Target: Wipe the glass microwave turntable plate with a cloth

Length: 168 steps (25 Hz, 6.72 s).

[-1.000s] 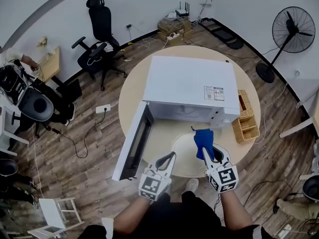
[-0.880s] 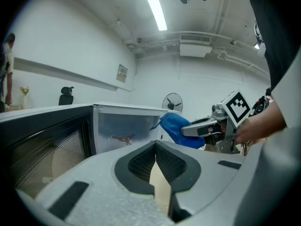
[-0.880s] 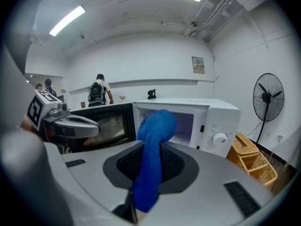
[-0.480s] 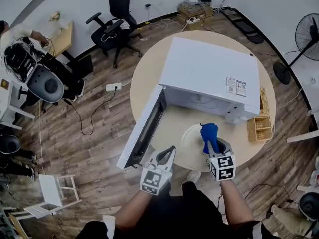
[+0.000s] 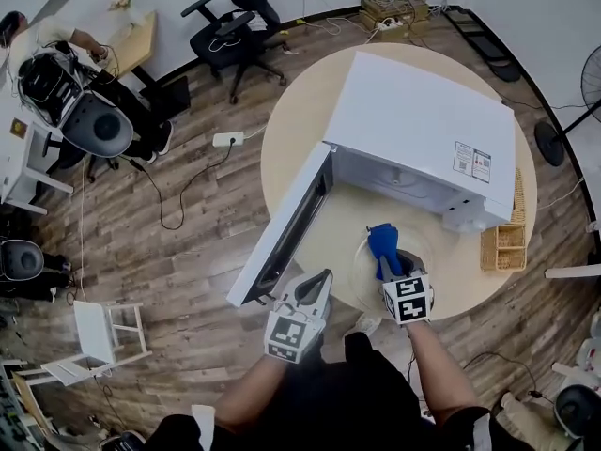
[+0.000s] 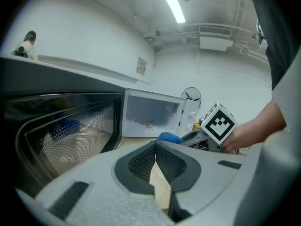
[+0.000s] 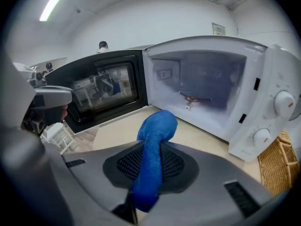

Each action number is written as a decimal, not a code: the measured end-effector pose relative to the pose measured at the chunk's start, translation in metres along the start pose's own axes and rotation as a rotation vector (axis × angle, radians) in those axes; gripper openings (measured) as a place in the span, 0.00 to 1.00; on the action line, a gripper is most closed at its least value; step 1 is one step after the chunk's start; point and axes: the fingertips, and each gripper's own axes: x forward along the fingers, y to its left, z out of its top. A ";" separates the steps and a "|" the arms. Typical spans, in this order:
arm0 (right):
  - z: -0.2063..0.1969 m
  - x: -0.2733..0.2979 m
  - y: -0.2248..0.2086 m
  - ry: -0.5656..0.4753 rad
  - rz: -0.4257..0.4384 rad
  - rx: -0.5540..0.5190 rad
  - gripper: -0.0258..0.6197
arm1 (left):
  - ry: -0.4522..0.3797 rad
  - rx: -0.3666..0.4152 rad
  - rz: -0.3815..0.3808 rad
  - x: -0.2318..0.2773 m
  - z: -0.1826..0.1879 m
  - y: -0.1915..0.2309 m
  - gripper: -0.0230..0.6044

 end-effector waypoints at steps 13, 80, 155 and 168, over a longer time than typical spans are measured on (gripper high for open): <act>-0.013 0.048 0.047 0.132 0.058 -0.102 0.14 | 0.017 -0.016 0.020 0.000 -0.007 0.008 0.05; -0.013 -0.024 -0.093 0.030 -0.207 0.078 0.15 | 0.019 0.043 -0.059 0.031 0.009 -0.019 0.05; -0.097 -0.028 -0.126 0.212 -0.353 -0.010 0.15 | 0.001 0.060 -0.072 0.004 0.005 -0.040 0.05; -0.045 -0.053 -0.067 -0.019 -0.195 0.045 0.16 | -0.003 0.049 -0.071 -0.002 0.002 -0.039 0.05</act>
